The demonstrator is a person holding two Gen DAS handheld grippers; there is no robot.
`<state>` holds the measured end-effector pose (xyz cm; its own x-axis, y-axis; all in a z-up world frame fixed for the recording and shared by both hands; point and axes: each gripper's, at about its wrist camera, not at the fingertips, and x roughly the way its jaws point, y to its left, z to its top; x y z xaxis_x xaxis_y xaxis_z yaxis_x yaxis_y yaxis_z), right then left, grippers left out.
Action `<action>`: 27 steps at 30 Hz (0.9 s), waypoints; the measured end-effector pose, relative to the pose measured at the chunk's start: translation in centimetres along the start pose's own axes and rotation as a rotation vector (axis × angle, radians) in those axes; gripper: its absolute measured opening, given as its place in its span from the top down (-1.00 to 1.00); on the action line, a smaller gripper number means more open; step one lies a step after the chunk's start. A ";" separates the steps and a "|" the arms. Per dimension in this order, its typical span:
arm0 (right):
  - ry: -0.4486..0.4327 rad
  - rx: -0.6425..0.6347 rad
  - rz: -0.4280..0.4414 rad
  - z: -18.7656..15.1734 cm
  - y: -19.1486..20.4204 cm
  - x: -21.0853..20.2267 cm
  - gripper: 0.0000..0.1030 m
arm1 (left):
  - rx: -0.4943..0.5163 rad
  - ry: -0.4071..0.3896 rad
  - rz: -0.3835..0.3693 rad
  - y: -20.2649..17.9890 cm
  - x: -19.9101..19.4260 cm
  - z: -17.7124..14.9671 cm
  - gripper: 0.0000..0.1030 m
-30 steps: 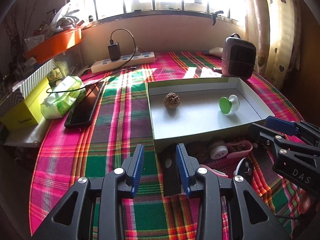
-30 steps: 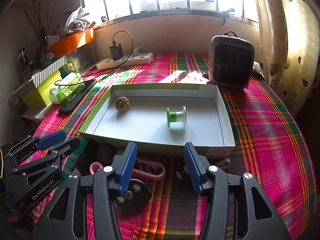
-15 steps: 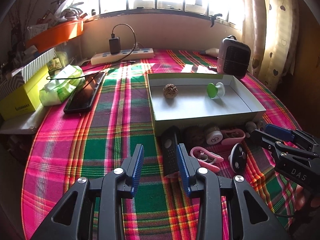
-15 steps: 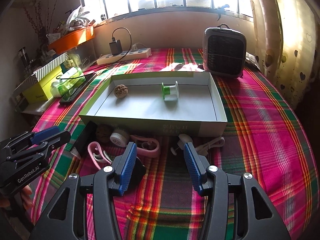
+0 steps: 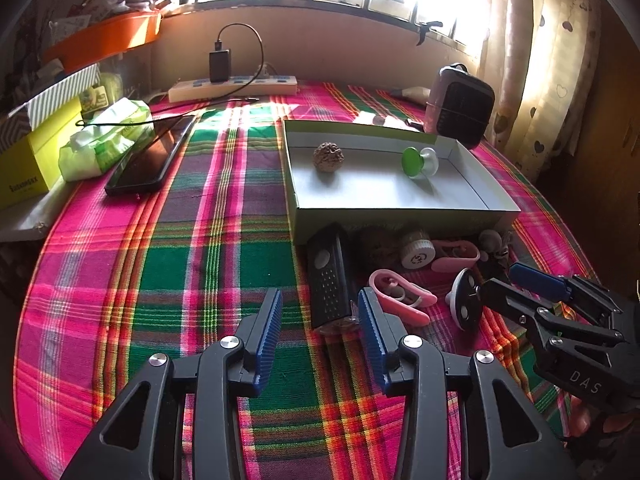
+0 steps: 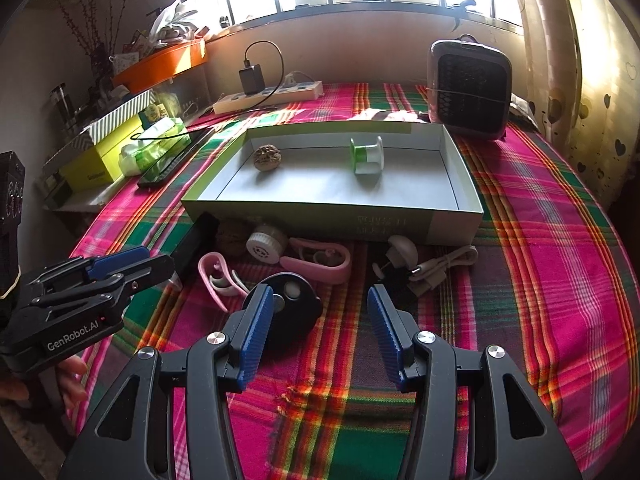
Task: Organize objects
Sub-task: 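Grasp the black flashlight with the left tool while the right tool grasps the black disc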
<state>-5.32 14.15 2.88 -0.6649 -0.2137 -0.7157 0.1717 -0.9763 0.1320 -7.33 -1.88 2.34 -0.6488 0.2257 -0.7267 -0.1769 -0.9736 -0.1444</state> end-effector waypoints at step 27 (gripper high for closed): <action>0.070 -0.040 0.012 -0.3 1.4 2.1 -0.10 | 0.014 0.054 0.017 0.2 2.7 0.8 0.25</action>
<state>-6.26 12.33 1.36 -0.6105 -0.2209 -0.7606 0.2094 -0.9712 0.1140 -9.67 -1.41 0.89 -0.6109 0.2068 -0.7642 -0.1768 -0.9765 -0.1229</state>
